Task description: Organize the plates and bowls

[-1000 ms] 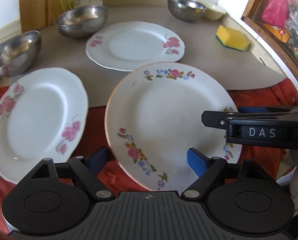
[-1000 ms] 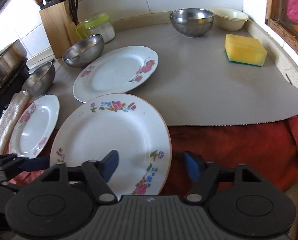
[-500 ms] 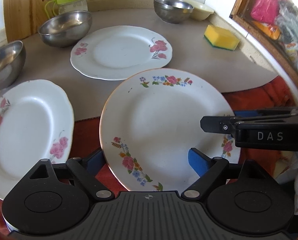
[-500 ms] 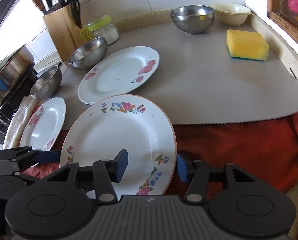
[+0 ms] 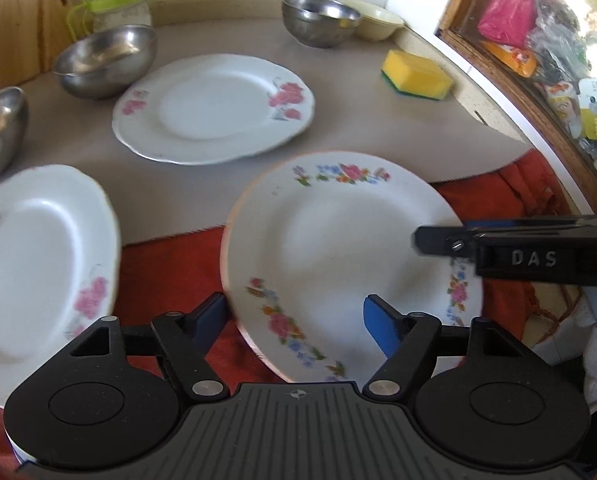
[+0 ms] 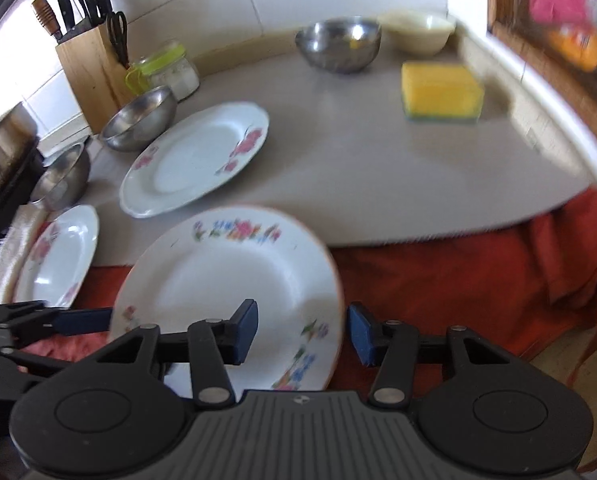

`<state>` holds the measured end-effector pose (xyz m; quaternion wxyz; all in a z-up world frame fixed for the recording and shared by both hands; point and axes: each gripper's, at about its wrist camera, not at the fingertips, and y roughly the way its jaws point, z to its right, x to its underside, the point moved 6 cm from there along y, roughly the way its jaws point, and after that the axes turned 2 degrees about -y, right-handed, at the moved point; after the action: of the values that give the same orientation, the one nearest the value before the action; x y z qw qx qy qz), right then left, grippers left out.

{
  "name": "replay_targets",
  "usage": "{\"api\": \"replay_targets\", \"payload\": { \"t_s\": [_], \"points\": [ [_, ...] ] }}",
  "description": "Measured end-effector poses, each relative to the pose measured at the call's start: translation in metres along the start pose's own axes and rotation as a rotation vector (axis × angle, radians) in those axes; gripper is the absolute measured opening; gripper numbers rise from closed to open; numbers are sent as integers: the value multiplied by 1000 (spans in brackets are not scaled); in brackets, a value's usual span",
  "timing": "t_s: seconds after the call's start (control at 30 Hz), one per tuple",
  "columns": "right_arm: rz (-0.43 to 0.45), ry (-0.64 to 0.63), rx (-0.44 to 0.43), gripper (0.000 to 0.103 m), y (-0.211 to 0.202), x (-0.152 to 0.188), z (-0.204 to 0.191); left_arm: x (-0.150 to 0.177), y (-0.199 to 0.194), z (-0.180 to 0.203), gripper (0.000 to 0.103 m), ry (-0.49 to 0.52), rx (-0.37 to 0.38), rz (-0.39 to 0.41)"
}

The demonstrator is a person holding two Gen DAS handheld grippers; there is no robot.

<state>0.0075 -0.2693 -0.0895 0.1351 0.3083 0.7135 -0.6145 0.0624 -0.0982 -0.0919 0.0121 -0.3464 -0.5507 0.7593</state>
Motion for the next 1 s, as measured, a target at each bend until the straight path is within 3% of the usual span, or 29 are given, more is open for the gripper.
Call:
{"api": "replay_targets", "payload": {
  "t_s": [0.13,0.33,1.0],
  "points": [
    [21,-12,39,51,-1,-9,1,-7,-12,-10,85,-3,-53,46],
    [46,-66,22,51,0,-20,-21,-17,-25,-18,87,-21,-81,99],
    [28,-246,-65,52,24,-43,-95,-19,-49,-66,88,-149,-199,153]
  ]
}}
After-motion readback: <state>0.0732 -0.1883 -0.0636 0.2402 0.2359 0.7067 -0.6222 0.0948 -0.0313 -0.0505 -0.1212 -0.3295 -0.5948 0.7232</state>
